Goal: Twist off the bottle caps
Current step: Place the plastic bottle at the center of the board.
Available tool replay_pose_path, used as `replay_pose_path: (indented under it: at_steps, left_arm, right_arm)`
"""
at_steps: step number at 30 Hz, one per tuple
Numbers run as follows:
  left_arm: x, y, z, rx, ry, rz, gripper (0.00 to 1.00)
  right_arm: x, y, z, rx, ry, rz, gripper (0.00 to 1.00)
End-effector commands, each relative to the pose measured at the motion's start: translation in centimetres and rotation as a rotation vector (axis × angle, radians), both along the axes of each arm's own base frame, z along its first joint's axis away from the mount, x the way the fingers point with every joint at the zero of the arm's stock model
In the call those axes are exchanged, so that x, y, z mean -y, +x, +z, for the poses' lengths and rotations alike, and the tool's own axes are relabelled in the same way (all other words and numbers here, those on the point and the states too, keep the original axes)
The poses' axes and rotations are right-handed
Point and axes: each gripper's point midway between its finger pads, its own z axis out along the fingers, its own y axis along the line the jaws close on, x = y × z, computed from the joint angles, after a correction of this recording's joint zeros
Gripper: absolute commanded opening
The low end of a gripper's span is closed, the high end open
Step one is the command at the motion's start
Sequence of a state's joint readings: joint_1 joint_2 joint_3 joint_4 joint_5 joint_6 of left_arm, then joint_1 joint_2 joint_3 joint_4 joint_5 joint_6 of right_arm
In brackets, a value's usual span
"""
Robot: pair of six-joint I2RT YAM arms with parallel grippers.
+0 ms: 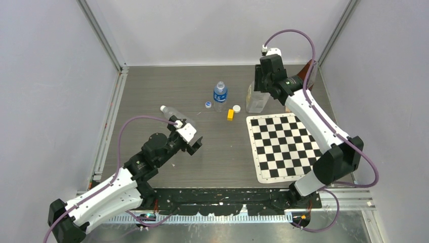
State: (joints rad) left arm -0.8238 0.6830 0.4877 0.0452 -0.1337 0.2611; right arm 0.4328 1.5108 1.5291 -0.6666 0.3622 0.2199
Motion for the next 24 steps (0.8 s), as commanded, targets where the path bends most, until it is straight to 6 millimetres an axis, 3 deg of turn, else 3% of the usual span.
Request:
replay_pose_path:
  at_steps: [1, 9, 17, 24]
  left_arm:
    - [0.5, -0.3, 2.6, 0.031, -0.067, -0.021, 1.00]
    - [0.4, -0.3, 2.9, 0.040, -0.082, -0.018, 1.00]
    - [0.1, -0.2, 3.1, 0.054, -0.103, -0.001, 1.00]
    - [0.1, 0.0, 3.1, 0.052, -0.101, 0.006, 1.00]
  right_arm:
    - [-1.5, 3.1, 2.9, 0.093, 0.082, 0.017, 0.00]
    - [-1.9, 5.7, 1.1, 0.068, 0.056, 0.015, 0.04]
    - [-2.5, 6.6, -0.3, 0.027, 0.038, 0.032, 0.14]
    - [-2.6, 6.7, -0.9, -0.008, 0.015, 0.047, 0.42]
